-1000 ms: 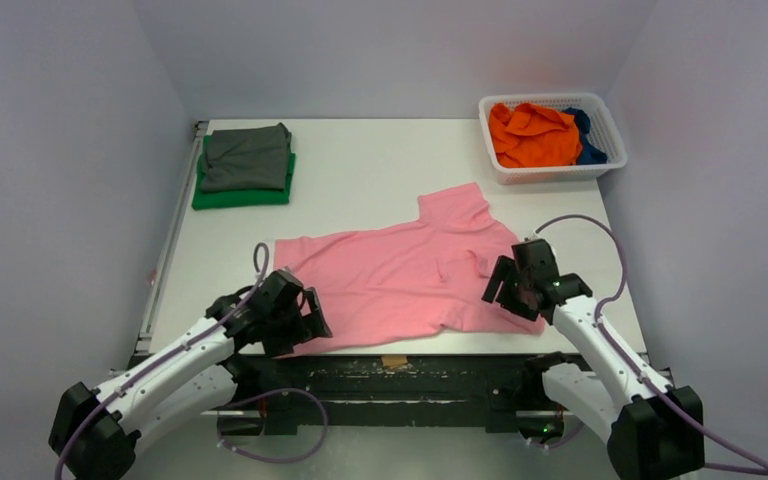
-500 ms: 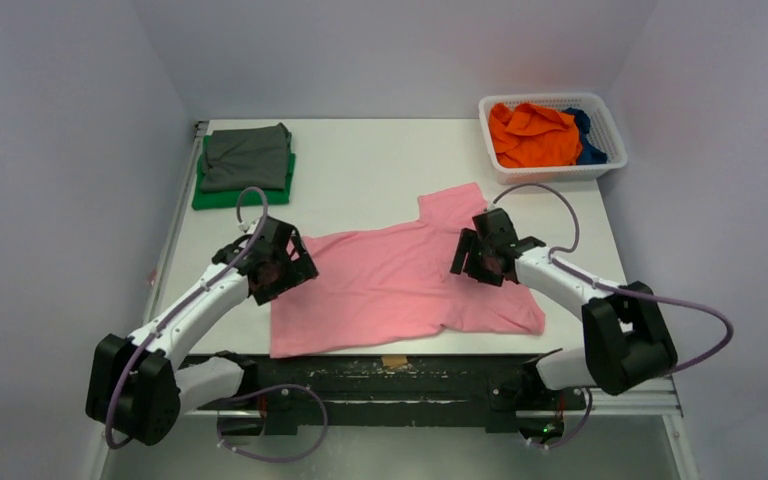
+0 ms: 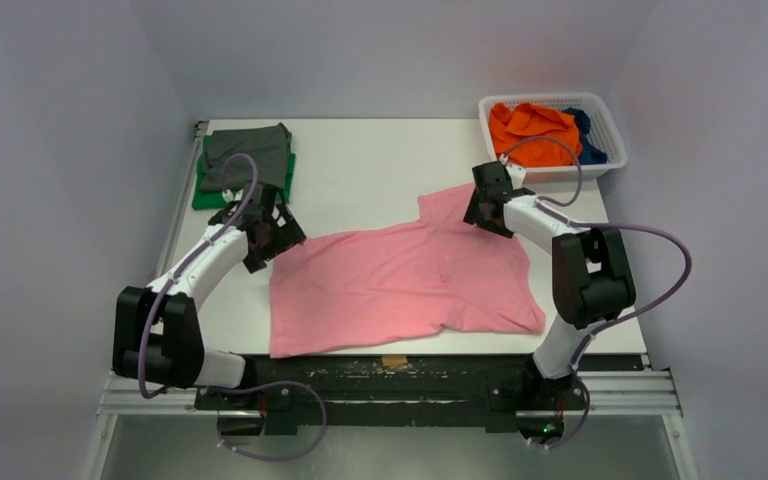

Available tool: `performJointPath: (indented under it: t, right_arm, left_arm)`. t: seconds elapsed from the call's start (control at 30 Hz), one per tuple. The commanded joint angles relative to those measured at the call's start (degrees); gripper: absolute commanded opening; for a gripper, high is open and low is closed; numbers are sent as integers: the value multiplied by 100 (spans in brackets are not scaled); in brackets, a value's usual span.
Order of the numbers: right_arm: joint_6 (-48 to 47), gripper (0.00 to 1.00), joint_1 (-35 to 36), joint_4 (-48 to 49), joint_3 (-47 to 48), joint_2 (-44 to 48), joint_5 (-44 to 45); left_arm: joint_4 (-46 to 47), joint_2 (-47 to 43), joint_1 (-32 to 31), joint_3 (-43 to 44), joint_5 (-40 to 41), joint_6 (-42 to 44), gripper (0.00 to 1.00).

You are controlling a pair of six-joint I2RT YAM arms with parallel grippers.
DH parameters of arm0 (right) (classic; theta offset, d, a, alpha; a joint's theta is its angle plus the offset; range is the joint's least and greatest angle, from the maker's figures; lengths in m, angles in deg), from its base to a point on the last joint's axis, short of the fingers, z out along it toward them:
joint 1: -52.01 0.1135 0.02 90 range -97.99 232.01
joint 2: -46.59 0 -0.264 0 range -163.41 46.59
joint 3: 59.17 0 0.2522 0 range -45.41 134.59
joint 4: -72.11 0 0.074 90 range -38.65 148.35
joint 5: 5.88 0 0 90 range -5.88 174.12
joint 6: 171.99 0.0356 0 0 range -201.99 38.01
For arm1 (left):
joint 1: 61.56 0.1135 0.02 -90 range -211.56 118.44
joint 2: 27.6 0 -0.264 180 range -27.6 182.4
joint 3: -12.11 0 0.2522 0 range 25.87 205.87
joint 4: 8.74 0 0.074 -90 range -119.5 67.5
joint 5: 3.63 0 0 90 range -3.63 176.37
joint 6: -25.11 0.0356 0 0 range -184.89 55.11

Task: Fold and stack the t-shirts
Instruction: Grab the side of the flattened tshirt furthest away from the robot with both arms

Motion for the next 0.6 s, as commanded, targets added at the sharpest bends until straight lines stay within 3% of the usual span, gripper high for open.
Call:
performJointPath:
  t: [0.0,0.17,0.47,0.57]
  right_arm:
    - [-524,66,-28,-189,473,289,539]
    - [-644,67,-30,296,-253,1292,-64]
    - [-725,67,-38,522,-760,2159,-495]
    - [-729,67,-37,567,-784,2211,-566]
  left_arm:
    - [83,287,214,492,121,257,100]
    - [-49,1122,534,1216,86,393,97]
    - [-828,2855,584,2474,-28,330,68]
    - [-884,2859,593,2516,114,227,67]
